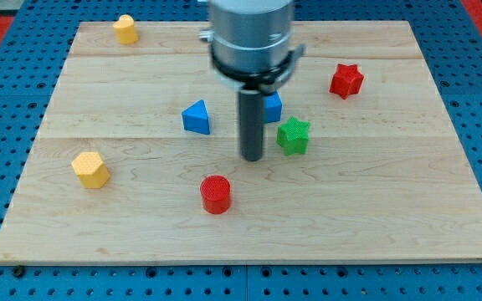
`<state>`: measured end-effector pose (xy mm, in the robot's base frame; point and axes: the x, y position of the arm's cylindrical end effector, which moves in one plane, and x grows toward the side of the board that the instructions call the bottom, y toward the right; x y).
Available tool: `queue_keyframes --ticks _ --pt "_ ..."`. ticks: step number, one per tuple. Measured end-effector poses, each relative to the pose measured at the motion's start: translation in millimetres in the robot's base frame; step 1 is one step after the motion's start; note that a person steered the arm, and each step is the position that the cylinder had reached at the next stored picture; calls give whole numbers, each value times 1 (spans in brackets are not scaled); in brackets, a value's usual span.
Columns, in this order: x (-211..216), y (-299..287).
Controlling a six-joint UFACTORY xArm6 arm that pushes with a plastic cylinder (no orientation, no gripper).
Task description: Move the blue triangle parallel to the left of the red star
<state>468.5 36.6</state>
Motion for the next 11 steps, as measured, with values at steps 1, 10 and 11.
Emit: queue_keyframes --ticks 1,10,11 --pt "-27 37" --pt "-37 -109" --pt "-64 -122"
